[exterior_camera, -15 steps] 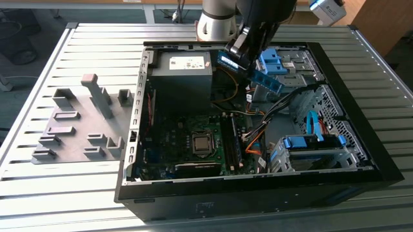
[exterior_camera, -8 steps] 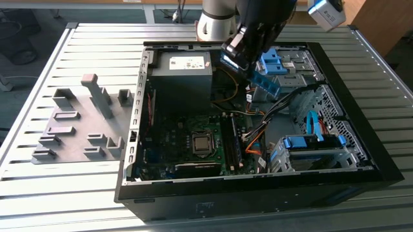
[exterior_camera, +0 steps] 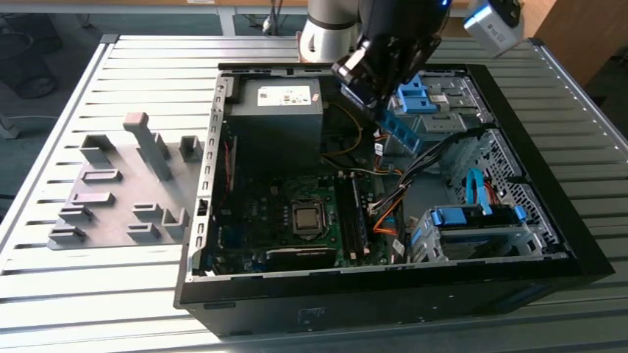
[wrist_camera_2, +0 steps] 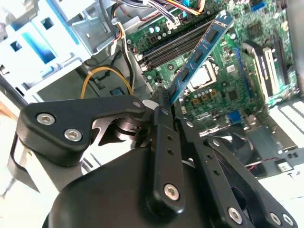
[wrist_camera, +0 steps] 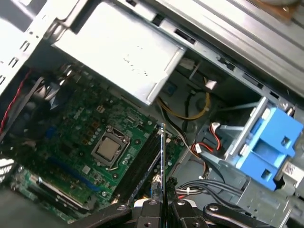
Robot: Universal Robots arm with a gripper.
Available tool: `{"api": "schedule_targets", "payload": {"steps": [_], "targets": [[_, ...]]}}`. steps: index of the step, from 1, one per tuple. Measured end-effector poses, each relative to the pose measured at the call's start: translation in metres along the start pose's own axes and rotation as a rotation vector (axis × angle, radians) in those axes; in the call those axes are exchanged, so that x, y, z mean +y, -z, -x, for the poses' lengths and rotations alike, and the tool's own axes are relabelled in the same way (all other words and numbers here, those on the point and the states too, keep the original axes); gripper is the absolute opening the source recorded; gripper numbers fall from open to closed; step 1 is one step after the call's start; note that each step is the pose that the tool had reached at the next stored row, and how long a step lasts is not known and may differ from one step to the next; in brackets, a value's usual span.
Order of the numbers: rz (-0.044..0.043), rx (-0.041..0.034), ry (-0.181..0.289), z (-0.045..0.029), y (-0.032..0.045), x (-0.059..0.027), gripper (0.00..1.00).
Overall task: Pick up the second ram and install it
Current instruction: 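Insert the second ram into the second slot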
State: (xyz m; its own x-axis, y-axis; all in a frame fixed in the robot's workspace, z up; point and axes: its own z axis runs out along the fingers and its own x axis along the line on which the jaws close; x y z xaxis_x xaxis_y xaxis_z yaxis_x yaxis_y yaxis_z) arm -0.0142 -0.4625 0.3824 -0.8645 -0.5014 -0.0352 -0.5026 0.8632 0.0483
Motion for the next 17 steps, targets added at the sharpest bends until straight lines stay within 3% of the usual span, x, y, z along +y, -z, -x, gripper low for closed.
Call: {"api": "schedule_targets", "payload": {"steps": [17], "targets": [[-0.0104,-0.0141,-0.291,-0.0002,-0.0052,-0.0002,0.14]]}}
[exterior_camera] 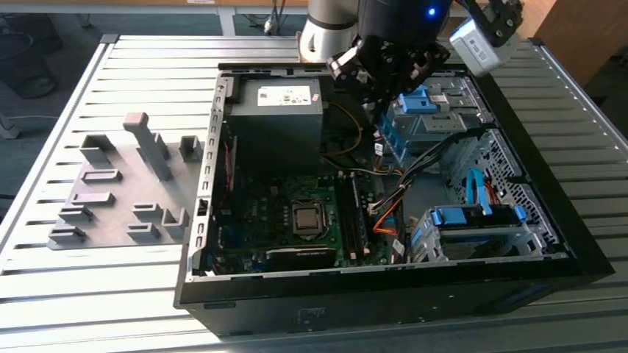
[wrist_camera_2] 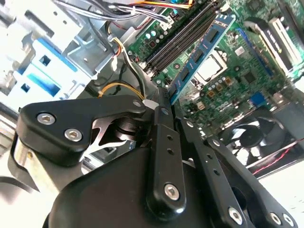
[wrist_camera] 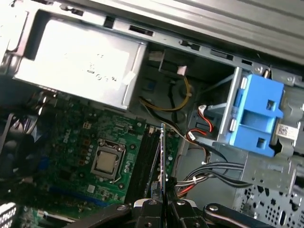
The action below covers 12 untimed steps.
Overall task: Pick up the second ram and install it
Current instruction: 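Insert the second ram into the second slot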
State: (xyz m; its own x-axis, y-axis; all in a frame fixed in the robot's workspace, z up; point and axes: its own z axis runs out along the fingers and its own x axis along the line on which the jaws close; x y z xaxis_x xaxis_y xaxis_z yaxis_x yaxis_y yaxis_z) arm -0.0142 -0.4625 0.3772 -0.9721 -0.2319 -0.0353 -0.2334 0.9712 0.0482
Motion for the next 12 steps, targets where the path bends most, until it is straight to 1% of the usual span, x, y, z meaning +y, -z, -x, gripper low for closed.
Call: {"api": "schedule_targets", "payload": {"steps": [6,7,12], "targets": [[-0.0038,-0.0052,-0.108,-0.0001,-0.0017,-0.0001,0.14],[-0.0043,-0.0057,-0.120,-0.0001,-0.0017,-0.0001,0.14],[-0.0044,-0.0059,-0.123,-0.0001,-0.0018,-0.0001,0.14]]}}
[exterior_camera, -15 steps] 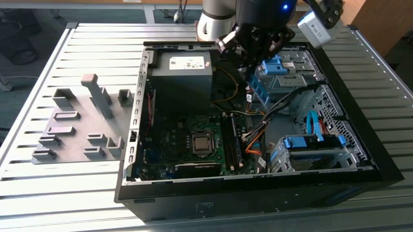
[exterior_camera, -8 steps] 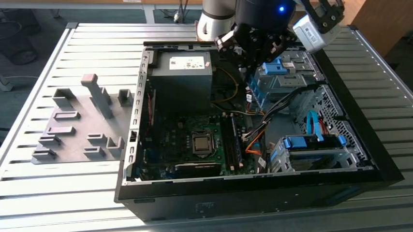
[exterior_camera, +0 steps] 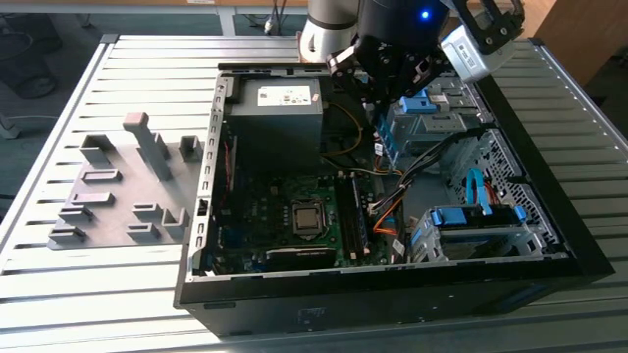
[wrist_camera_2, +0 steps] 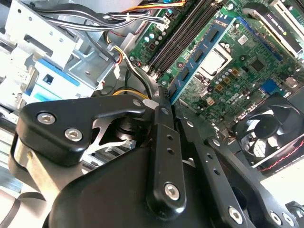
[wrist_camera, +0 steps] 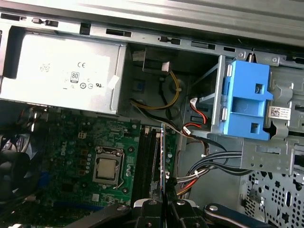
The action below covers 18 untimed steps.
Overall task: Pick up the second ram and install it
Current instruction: 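Insert the second ram into the second slot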
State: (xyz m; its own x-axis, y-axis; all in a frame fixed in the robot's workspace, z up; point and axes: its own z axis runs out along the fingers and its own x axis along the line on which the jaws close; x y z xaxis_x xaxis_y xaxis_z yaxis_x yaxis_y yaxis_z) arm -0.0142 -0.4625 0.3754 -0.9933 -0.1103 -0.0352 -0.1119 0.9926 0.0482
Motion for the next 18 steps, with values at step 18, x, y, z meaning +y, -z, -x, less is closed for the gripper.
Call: {"api": "schedule_targets", "payload": {"steps": [18], "targets": [[-0.0010,0.0075,-0.070,0.0007,-0.0121,-0.0032,0.14]]}}
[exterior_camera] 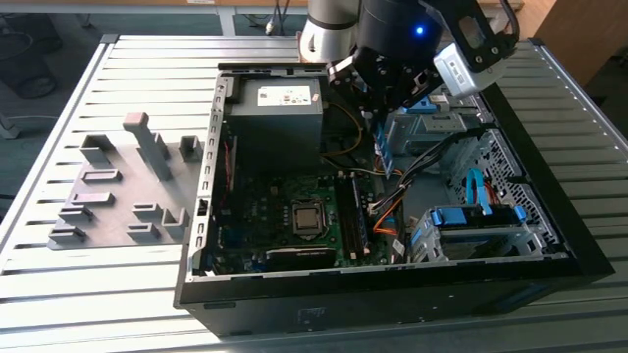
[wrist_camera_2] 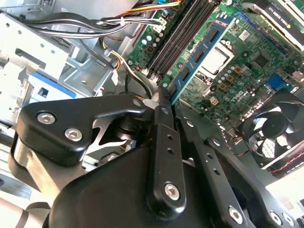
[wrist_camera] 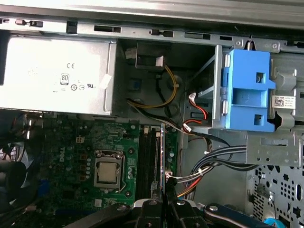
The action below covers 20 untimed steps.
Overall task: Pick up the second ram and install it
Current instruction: 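Insert the second ram into the second slot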
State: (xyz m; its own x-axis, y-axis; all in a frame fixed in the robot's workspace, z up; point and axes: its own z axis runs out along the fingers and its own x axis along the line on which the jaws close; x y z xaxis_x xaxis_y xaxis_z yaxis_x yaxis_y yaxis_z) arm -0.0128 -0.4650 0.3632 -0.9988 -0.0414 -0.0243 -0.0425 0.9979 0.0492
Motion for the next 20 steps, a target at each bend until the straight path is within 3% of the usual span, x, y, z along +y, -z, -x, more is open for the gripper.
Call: {"api": "schedule_targets", "payload": {"steps": [20], "targets": [[-0.0006,0.0055,-0.043,0.0016,-0.0131,-0.0077,0.14]]}}
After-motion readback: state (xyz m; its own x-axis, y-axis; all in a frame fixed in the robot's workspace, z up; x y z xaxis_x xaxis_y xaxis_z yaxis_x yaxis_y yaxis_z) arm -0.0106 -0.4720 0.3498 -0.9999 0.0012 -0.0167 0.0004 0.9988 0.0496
